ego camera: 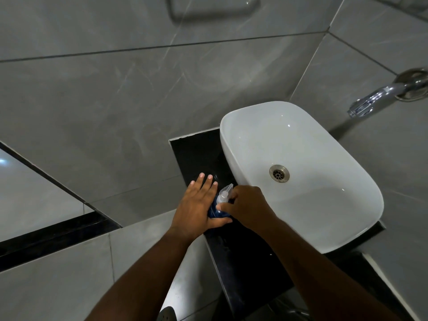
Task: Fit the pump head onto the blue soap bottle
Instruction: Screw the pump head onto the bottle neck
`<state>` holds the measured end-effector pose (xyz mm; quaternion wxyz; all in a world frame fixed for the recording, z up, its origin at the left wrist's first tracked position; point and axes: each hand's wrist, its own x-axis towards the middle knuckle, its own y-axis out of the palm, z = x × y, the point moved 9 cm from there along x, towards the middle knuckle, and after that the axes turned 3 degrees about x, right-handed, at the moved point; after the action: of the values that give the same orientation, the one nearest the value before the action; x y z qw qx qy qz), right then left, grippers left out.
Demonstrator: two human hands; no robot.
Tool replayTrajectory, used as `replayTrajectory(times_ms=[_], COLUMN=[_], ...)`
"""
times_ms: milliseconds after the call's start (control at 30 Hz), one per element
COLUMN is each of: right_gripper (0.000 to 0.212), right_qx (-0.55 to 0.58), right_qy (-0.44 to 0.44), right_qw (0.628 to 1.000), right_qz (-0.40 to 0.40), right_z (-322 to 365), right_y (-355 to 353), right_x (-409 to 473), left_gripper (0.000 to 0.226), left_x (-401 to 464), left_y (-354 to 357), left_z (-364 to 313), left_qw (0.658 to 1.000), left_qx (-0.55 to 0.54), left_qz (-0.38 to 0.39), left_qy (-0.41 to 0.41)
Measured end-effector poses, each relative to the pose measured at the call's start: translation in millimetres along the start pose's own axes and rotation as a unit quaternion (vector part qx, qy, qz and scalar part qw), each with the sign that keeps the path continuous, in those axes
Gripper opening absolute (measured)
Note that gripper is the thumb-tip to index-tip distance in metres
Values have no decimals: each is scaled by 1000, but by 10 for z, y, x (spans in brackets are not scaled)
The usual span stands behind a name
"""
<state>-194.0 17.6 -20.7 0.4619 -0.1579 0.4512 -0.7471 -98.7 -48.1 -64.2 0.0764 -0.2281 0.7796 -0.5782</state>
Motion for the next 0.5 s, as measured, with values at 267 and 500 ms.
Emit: replayTrajectory(times_ms=[267,500], right_gripper=[33,24], right_qx=[27,53], right_qy=[-12,-22], right_qw=[1000,998], right_qz=[4,10], right_z=[28,27], right_y=[-6,11], right_x=[-13,-25], left_gripper=[101,100], left_x=[5,-7], left_y=[6,28], left_z=[1,25], left_qw=[1000,1000], left_qx=[15,-22], left_qz=[7,-6], left_qy=[20,8])
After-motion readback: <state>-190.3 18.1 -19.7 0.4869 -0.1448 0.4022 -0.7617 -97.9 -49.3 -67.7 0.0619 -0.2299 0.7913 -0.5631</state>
